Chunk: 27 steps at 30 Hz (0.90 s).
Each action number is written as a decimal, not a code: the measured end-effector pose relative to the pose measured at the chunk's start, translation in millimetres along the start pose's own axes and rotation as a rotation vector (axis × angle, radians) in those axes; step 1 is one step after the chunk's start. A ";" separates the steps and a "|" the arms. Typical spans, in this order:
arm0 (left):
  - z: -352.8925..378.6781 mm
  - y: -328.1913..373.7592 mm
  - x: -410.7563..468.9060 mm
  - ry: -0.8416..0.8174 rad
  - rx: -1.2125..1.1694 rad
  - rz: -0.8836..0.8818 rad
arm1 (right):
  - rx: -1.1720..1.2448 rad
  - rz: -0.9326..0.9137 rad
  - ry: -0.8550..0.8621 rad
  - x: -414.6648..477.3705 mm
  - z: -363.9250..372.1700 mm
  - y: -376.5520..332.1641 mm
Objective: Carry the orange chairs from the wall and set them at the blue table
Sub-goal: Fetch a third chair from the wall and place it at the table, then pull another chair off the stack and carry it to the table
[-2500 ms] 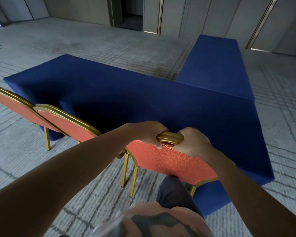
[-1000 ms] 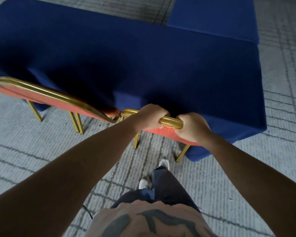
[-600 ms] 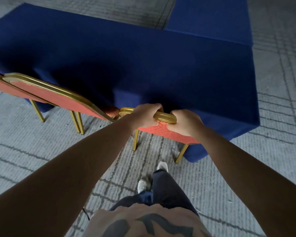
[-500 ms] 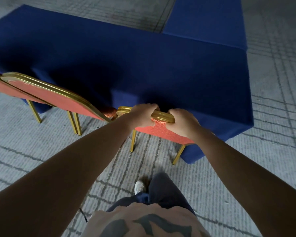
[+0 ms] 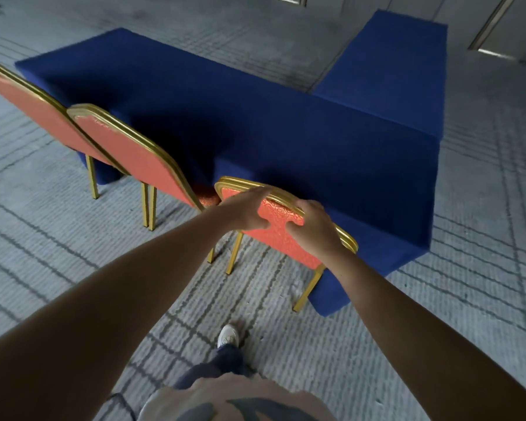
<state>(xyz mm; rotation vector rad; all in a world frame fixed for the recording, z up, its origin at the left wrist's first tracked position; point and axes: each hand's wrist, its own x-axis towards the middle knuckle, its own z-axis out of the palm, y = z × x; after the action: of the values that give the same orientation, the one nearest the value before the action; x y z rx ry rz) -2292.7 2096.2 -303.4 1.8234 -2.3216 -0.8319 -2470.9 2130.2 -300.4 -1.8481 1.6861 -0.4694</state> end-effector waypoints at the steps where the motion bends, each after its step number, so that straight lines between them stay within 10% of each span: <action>1: 3.6 5.5 -12.3 0.021 -0.030 -0.024 | 0.046 -0.035 0.018 -10.0 -3.6 -3.5; 14: -6.4 -21.5 -160.6 0.243 -0.299 -0.347 | 0.025 -0.178 -0.198 -61.8 14.2 -71.2; 27: -69.2 -231.2 -333.5 0.556 -0.452 -0.734 | -0.128 -0.414 -0.595 -46.8 207.7 -312.0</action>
<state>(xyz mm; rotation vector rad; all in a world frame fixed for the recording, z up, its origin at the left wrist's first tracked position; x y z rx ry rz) -1966.2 2343.3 -261.0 2.2868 -1.0315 -0.6879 -2107.3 2222.4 -256.6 -2.1599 0.9604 0.0443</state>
